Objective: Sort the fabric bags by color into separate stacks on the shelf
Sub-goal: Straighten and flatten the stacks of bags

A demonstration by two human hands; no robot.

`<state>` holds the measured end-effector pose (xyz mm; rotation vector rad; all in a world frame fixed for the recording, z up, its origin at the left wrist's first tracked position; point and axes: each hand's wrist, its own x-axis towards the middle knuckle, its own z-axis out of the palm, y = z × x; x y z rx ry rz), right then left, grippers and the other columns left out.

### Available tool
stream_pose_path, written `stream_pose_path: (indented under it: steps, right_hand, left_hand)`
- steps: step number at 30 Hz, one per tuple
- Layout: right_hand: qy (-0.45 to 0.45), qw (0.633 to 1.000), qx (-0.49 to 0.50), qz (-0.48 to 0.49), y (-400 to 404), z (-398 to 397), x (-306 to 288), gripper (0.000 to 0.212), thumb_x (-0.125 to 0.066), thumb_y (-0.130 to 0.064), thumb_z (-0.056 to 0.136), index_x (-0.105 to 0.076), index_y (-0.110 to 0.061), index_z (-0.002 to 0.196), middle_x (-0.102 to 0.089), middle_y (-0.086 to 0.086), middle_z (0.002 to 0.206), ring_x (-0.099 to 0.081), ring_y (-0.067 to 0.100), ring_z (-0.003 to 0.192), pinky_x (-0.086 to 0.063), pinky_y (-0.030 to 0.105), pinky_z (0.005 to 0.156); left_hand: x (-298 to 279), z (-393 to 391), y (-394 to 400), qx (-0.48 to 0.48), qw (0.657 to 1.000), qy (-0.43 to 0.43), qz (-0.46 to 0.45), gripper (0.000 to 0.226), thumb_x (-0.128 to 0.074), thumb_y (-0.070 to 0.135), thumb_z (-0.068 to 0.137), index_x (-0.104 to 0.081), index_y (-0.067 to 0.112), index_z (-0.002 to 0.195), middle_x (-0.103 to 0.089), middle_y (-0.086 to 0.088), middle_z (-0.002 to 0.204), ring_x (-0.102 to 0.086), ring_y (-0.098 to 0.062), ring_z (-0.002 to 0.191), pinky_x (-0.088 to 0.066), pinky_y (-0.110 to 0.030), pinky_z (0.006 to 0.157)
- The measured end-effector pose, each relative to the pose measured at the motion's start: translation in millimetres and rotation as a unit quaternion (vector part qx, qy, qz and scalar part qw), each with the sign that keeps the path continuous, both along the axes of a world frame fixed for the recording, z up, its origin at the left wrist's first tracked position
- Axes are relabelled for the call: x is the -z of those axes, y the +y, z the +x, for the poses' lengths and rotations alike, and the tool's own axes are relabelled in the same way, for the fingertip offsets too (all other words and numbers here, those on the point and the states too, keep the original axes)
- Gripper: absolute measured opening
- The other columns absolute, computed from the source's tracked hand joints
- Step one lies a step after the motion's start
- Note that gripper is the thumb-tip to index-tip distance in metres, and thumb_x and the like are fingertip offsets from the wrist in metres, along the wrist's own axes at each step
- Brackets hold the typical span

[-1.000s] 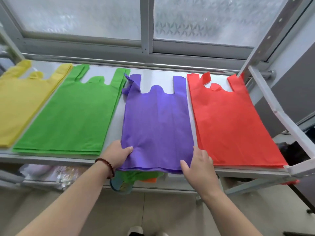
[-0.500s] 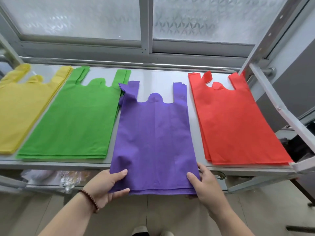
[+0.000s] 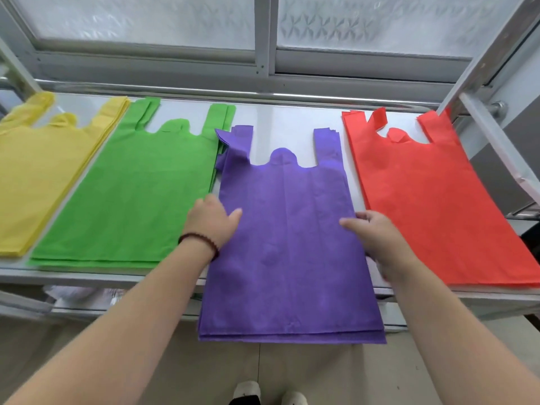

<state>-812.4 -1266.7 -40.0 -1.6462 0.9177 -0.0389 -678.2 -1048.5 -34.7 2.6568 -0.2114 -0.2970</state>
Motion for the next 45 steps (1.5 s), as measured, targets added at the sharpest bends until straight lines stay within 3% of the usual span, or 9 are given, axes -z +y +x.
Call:
stream_pose_path:
  steps: [5,10,15,20,23,27,35,41,45]
  right_hand:
    - [-0.024,0.998,0.049,0.032,-33,74,2,0.021,-0.069,-0.013,0.081,-0.055,-0.009,0.066,-0.054,0.005,0.059,-0.053,0.019,0.049,-0.041,0.023,0.049]
    - [-0.028,0.996,0.022,0.081,-52,104,6,0.016,-0.066,-0.002,0.08,-0.064,-0.004,0.096,-0.064,0.009,0.076,-0.064,0.017,0.051,-0.055,0.026,0.051]
    - [-0.084,0.993,-0.04,0.073,-59,96,15,0.027,-0.055,0.007,0.084,-0.063,-0.008,0.105,-0.067,0.005,0.084,-0.066,0.009,0.055,-0.056,0.022,0.056]
    - [-0.105,0.992,-0.054,0.043,-60,90,22,0.026,-0.055,0.008,0.084,-0.065,-0.012,0.096,-0.068,0.002,0.084,-0.065,0.009,0.062,-0.056,0.023,0.062]
    - [-0.106,0.992,-0.063,0.032,-59,90,24,0.027,-0.056,0.007,0.084,-0.064,-0.016,0.093,-0.068,0.001,0.085,-0.065,0.008,0.063,-0.056,0.023,0.063]
    - [-0.104,0.992,-0.058,0.032,-57,90,25,0.022,-0.055,0.005,0.085,-0.064,-0.01,0.099,-0.067,0.006,0.087,-0.065,0.018,0.069,-0.055,0.032,0.073]
    - [-0.049,0.998,-0.023,-0.041,-49,98,23,0.026,-0.051,-0.014,0.085,-0.059,-0.004,0.107,-0.067,0.019,0.107,-0.065,0.033,0.09,-0.054,0.045,0.084]
    - [0.046,0.986,-0.01,-0.158,-41,96,12,0.047,-0.035,-0.026,0.096,-0.033,-0.007,0.139,-0.046,0.018,0.139,-0.048,0.034,0.123,-0.041,0.038,0.095]
    - [0.115,0.988,-0.007,-0.102,-27,49,6,0.053,-0.044,-0.035,0.089,-0.03,-0.009,0.133,-0.053,0.021,0.123,-0.06,0.033,0.091,-0.055,0.046,0.074]
  left_hand:
    - [9,66,-39,-0.094,0.978,0.027,-0.185,0.052,-0.065,0.024,0.083,-0.049,-0.001,0.125,-0.055,-0.017,0.128,-0.053,-0.029,0.119,-0.04,-0.031,0.096]
    - [11,94,-54,-0.122,0.954,0.071,-0.264,0.015,-0.07,0.012,0.077,-0.055,0.012,0.072,-0.057,-0.003,0.074,-0.059,-0.024,0.078,-0.042,-0.026,0.058]
    - [6,108,-59,-0.029,0.936,0.164,-0.31,0.017,-0.062,0.004,0.071,-0.062,0.015,0.084,-0.059,-0.012,0.093,-0.056,-0.025,0.084,-0.051,-0.044,0.084]
    - [1,120,-61,0.17,0.942,0.153,-0.247,0.098,-0.057,-0.006,0.075,-0.009,0.038,0.148,-0.049,-0.005,0.132,-0.055,-0.022,0.101,-0.047,-0.04,0.097]
    - [9,127,-62,0.067,0.973,0.117,-0.189,0.073,-0.057,0.002,0.084,-0.023,0.017,0.147,-0.05,-0.013,0.129,-0.057,-0.027,0.101,-0.05,-0.037,0.089]
    - [14,126,-67,-0.056,0.993,0.047,-0.091,0.022,-0.051,0.009,0.088,-0.06,-0.009,0.095,-0.059,-0.023,0.104,-0.056,-0.031,0.09,-0.043,-0.034,0.074]
    - [7,102,-87,-0.029,0.992,0.014,0.121,0.041,-0.043,0.013,0.089,-0.046,0.001,0.128,-0.043,-0.018,0.137,-0.036,-0.035,0.128,-0.031,-0.038,0.102]
    - [16,66,-70,-0.111,0.991,0.047,0.061,0.074,-0.055,0.029,0.08,-0.022,-0.002,0.139,-0.025,-0.018,0.142,-0.026,-0.036,0.129,-0.029,-0.045,0.106]
    - [15,-18,-6,-0.089,0.994,0.007,0.058,0.076,-0.065,0.043,0.078,-0.029,0.006,0.134,-0.026,-0.016,0.138,-0.03,-0.037,0.127,-0.035,-0.05,0.1]
